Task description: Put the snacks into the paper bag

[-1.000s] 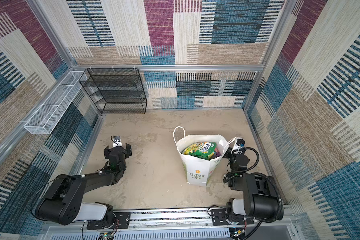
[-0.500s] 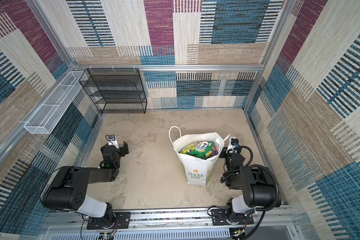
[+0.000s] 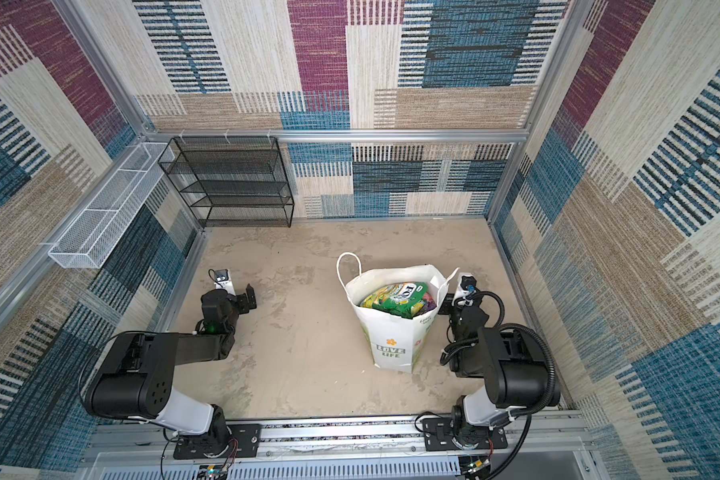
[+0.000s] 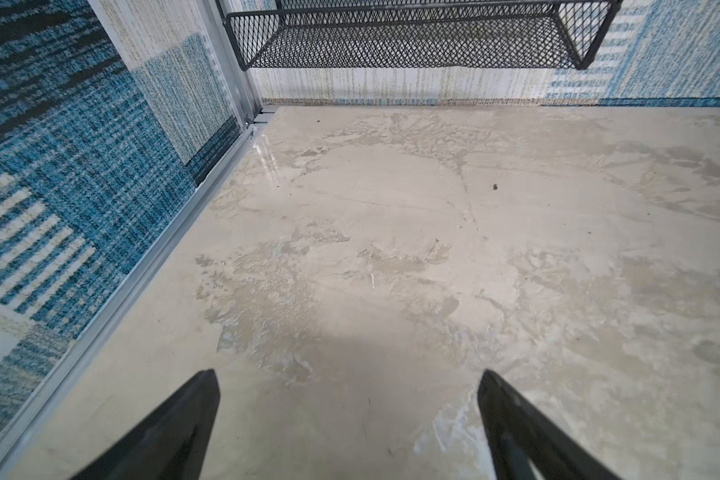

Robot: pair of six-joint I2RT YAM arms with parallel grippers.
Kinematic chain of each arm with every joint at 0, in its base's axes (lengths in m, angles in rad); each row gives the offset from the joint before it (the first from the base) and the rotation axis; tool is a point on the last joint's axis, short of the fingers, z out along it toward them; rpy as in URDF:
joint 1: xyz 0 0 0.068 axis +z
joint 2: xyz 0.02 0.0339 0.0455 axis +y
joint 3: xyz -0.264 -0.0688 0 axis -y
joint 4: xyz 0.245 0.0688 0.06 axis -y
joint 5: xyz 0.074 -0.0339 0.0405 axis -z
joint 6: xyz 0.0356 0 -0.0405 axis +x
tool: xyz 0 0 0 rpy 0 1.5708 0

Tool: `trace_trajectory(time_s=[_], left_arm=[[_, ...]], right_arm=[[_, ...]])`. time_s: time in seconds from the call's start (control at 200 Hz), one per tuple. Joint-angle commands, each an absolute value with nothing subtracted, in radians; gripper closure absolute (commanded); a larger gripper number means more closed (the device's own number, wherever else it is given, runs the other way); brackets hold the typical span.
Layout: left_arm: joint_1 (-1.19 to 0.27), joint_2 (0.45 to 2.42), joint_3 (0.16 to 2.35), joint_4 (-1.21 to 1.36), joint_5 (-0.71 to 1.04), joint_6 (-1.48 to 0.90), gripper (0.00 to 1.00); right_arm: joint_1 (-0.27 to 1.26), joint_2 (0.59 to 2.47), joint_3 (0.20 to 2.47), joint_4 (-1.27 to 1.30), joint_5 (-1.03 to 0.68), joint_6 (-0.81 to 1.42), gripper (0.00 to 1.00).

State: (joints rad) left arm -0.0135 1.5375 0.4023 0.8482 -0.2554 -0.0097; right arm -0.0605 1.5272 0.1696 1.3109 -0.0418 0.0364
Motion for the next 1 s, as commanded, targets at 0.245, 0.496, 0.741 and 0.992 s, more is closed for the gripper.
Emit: trace_trajectory(time_s=[0.245,0.496,0.741,0.992], left_arm=[[-0.011,1.537,0.406,0.852,-0.242,-0.037,0.00],[-0.011,1.542,0.412,0.845,-0.241,-0.035,0.01],[-0.009,1.537,0.408,0.850,-0.235,-0.037,0.00],[0.003,1.593,0.156,1.393,-0.199,-0.037,0.00]], right_arm=[[-0.057,1.529,0.176,1.339,-0.044,0.027,0.00],[-0.055,1.529,0.176,1.338,-0.043,0.027,0.00],[-0.054,1.530,0.180,1.333,-0.040,0.026,0.00],[-0.052,1.529,0.181,1.333,-0.038,0.026,0.00]])
